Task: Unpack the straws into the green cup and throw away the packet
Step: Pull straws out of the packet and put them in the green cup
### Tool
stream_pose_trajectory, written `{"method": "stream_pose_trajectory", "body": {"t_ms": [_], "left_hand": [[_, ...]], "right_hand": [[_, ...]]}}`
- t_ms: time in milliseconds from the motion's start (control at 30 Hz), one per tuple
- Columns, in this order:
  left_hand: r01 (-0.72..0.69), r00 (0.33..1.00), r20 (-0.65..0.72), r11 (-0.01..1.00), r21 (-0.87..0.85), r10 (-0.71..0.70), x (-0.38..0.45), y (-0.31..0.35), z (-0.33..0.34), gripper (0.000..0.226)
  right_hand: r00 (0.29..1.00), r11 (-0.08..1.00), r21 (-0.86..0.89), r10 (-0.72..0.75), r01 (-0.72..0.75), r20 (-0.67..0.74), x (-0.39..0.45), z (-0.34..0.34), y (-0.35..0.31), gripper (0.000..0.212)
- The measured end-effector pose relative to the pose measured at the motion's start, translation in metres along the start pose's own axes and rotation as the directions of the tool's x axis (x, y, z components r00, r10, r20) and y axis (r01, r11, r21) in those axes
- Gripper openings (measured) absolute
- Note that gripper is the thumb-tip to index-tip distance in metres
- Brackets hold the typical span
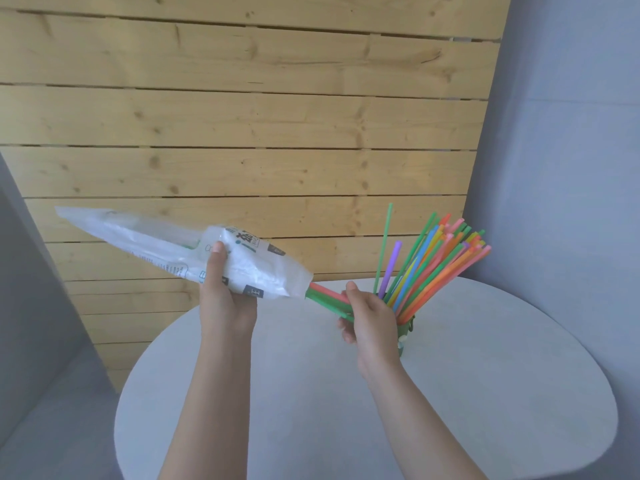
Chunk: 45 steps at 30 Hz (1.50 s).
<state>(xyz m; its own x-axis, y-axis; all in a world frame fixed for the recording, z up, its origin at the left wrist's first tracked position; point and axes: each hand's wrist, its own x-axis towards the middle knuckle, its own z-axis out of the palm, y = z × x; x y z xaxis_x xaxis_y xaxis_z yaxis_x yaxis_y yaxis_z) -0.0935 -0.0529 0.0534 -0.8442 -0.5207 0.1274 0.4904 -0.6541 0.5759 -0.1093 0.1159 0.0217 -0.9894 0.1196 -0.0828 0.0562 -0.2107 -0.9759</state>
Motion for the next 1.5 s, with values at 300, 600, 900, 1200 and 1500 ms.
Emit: {"method": "stream_pose_trajectory", "body": {"t_ms": [300, 600, 900, 1200, 1500], "left_hand": [[0.013, 0.996, -0.087, 0.997, -0.081, -0.020, -0.007, -0.011, 0.000, 0.020], [0.075, 0.992, -0.082, 0.978, -0.197, -0.093, -0.009, -0.017, 0.002, 0.020], [0.168, 0.975, -0.091, 0.944, -0.284, -0.201, -0.010, -0.025, -0.004, 0.025], [0.263, 0.955, -0.034, 0.893, -0.365, -0.295, -0.008, -0.027, -0.011, 0.036], [0.307, 0.945, 0.004, 0.878, -0.367, -0.328, -0.004, -0.028, -0.019, 0.037]], "right_hand": [[0.972, 0.765, 0.601, 0.211, -0.231, 0.105, -0.004, 0.013, -0.012, 0.013], [0.984, 0.704, 0.688, 0.125, -0.176, 0.124, -0.006, 0.023, -0.023, 0.042], [0.990, 0.648, 0.749, -0.120, 0.137, -0.077, -0.018, 0.000, -0.072, 0.053], [0.896, 0.604, 0.670, -0.376, 0.430, -0.236, -0.033, -0.033, -0.134, 0.058], [0.849, 0.685, 0.502, -0.428, 0.528, -0.309, -0.017, -0.044, -0.159, 0.054]]}}
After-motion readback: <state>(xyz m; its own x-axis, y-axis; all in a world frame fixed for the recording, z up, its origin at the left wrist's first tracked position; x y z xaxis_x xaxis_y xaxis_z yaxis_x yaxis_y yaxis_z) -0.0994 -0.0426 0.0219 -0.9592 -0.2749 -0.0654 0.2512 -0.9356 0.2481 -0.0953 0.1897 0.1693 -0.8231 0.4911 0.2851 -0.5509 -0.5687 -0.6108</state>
